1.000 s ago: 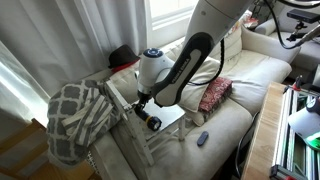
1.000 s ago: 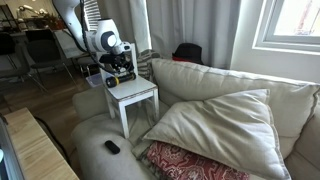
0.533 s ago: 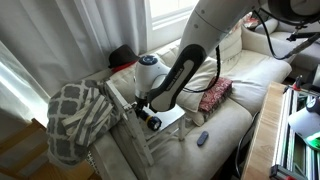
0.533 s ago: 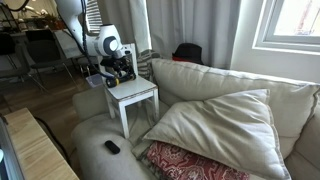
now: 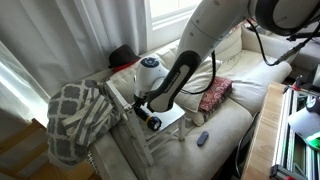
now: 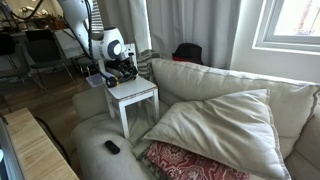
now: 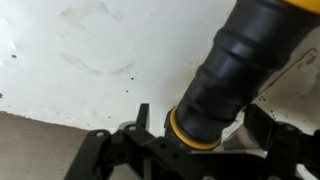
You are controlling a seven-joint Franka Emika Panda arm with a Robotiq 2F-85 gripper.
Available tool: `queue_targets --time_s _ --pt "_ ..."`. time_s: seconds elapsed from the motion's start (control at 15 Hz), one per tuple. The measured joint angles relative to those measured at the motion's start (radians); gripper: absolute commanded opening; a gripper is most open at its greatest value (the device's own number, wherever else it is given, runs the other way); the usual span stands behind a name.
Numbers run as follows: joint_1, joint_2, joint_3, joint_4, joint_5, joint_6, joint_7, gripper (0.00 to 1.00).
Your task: Turn off the flashlight then set it upright on the seat of the wooden chair
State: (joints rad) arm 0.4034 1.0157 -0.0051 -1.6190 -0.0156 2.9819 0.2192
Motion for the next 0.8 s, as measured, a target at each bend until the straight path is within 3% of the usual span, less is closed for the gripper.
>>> queue_targets --time_s 0.27,0.53,0.8 --pt "-0.015 0.02 0.018 0.012 0.0 0.018 -0.01 0.35" --pt "-0.053 0.025 0.061 0.02 0.0 0.018 -0.05 0.3" --pt "-0.181 0.031 0.208 0.015 -0.004 0.023 -0.23 0.3"
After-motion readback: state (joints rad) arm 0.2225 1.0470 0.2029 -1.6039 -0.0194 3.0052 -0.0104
